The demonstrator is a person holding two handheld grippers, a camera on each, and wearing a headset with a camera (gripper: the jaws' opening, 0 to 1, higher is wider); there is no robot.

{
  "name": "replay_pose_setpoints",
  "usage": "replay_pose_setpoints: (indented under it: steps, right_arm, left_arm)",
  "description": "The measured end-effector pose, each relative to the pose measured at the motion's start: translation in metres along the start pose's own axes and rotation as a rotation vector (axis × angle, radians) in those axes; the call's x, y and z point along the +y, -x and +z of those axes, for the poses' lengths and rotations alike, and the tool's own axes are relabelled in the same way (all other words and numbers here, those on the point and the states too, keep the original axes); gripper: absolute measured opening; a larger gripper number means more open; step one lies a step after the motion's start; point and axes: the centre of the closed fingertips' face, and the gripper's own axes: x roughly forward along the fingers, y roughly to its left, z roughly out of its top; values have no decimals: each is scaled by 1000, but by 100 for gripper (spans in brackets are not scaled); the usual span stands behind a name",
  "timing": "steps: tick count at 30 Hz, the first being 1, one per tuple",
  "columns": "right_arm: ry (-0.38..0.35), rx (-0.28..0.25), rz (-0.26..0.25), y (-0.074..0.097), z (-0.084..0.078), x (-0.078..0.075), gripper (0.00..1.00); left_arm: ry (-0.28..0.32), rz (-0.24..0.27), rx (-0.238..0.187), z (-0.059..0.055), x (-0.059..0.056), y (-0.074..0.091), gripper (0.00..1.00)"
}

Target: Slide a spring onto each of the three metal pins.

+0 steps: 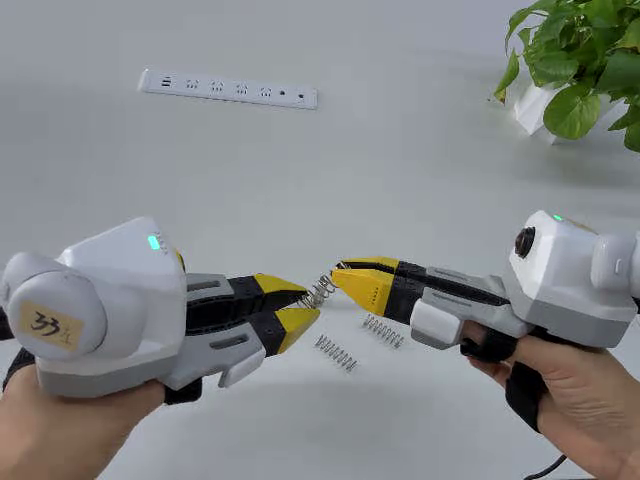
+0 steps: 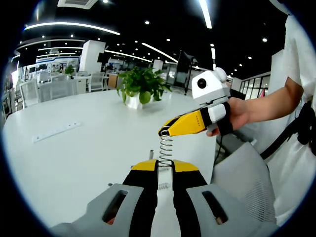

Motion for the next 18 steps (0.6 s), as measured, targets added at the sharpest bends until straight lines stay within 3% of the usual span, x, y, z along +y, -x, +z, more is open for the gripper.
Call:
replay_pose_setpoints:
  steps: [18]
  right_arm:
    - [164,96,-3,-5,-2,7,6]
  left_arm:
    - [0,-21,21,-4,-3,-2,7]
